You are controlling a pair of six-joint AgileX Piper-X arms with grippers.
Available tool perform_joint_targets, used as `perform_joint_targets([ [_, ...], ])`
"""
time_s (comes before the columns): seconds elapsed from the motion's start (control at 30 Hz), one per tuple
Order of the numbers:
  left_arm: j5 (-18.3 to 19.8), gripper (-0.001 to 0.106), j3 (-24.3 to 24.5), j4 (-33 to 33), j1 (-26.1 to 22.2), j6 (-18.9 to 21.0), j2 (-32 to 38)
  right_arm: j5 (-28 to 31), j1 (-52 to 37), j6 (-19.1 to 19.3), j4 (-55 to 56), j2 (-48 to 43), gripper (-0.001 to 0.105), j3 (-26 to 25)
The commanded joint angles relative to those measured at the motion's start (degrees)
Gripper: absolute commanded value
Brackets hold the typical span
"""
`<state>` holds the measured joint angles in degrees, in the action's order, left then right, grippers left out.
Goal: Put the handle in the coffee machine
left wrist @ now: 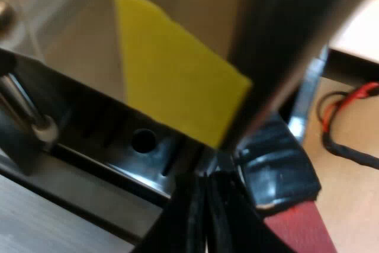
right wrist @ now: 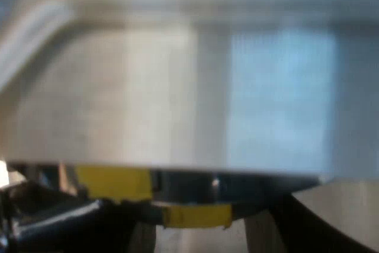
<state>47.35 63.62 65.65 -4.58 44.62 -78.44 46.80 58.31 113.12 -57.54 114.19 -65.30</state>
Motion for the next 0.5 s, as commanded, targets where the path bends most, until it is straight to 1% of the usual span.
perform_joint_targets([
  [0.03, 1.5, 0.000, 0.3, 2.9, 1.3, 0.6, 0.6, -0.7, -0.1, 0.3, -4.3, -1.4, 0.039, -0.7],
  [0.13, 1.0, 0.000, 0.1, 3.8, 3.2, 0.6, 0.6, -0.7, -0.1, 0.3, -4.3, -1.4, 0.039, -0.7],
  [0.17, 1.0, 0.000, 0.0, 4.4, 3.9, 0.9, 0.6, 0.9, -0.1, 0.3, -4.3, -1.4, 0.039, -0.7],
  [0.23, 0.6, 0.000, -0.2, 5.2, 4.3, 1.2, 0.6, 1.7, -0.2, 0.3, -4.3, -1.4, 0.039, -0.7],
  [0.3, -2.1, 0.000, -0.7, 6.3, 5.1, 1.4, 0.6, 1.3, -0.5, 0.3, -4.3, -1.4, 0.039, -0.7],
  [0.37, -3.1, 0.000, -0.7, 6.4, 5.2, 1.4, 0.6, 0.5, -0.5, 0.3, -4.3, -1.4, 0.039, -0.7],
  [0.43, -3.1, 0.000, -0.7, 6.8, 5.2, 1.5, 0.6, 0.5, -0.5, 0.3, -4.3, -1.4, 0.039, -0.7],
  [0.5, -1.7, 0.000, -0.7, 8.2, 5.2, 1.9, 0.6, 0.5, -0.5, 0.3, -4.3, -1.4, 0.039, -0.7],
])
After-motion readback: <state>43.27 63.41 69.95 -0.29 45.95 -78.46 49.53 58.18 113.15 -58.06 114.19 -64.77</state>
